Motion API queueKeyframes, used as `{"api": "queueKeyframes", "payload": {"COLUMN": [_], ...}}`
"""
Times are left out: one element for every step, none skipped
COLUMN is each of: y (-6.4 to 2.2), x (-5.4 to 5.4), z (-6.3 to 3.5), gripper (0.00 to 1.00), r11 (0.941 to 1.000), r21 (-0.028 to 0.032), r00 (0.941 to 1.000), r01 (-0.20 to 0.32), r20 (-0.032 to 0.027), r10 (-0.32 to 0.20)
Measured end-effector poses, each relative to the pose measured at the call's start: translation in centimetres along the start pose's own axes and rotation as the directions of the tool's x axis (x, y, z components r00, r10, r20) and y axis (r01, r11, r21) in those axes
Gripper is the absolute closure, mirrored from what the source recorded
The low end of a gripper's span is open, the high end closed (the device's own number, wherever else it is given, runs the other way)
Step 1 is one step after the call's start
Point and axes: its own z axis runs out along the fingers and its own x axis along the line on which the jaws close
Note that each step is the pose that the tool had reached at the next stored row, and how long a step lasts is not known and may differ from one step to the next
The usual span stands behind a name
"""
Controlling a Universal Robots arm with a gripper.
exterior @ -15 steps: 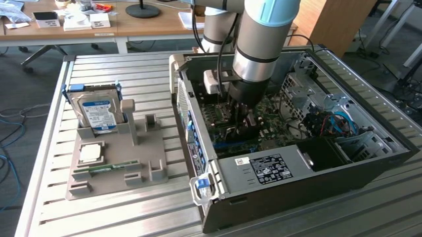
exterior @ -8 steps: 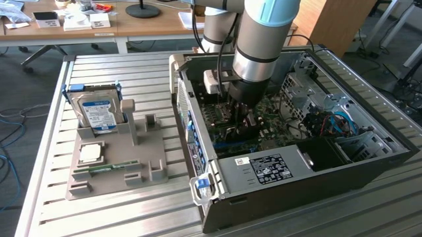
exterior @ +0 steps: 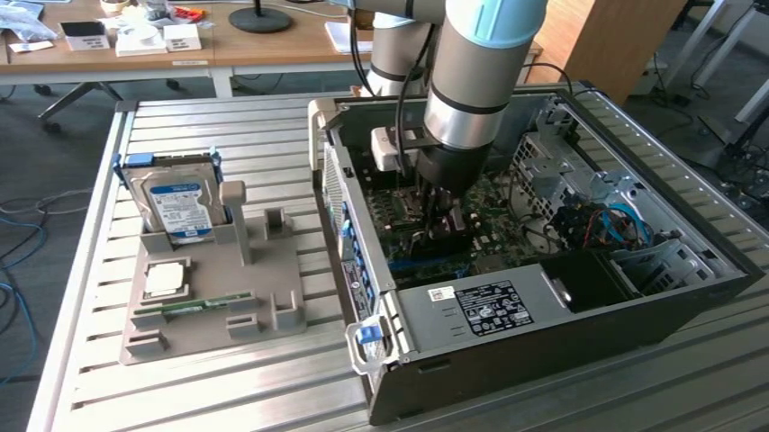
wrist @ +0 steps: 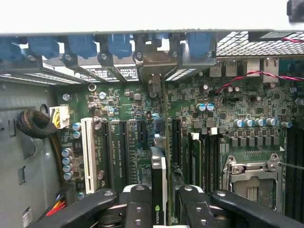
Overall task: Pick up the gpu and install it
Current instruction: 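Insert the gpu into the slot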
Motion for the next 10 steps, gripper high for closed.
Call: {"api": "queueKeyframes", "payload": {"y": [0.00,0.00,0.00,0.00,0.00,0.00,0.00,0.00,0.00,0.01], "x": [0.00,0.00,-0.01,-0.01,-0.01,-0.01,-0.01,0.00,0.01,0.02], "z": [0.00,0.00,0.01,0.01,0.01,0.01,0.04,0.10,0.16,0.19], "gripper": [0.73,0.73,0.73,0.73,0.73,0.73,0.73,0.73,0.73,0.73], "r11": [1.0000,1.0000,1.0000,1.0000,1.0000,1.0000,1.0000,1.0000,1.0000,1.0000], "r21": [0.0000,0.0000,0.0001,0.0001,0.0001,0.0001,0.0002,0.0001,-0.0001,-0.0002], "r00": [1.0000,1.0000,1.0000,1.0000,1.0000,1.0000,1.0000,1.0000,1.0000,1.0000], "r01": [0.000,0.000,0.000,0.000,0.000,0.000,0.000,0.000,0.000,0.000], "r20": [0.0000,0.0001,0.0002,0.0002,0.0002,0.0003,0.0003,0.0000,-0.0004,-0.0004], "r10": [0.000,0.000,0.000,0.000,0.000,0.000,0.000,0.000,0.000,0.000]}}
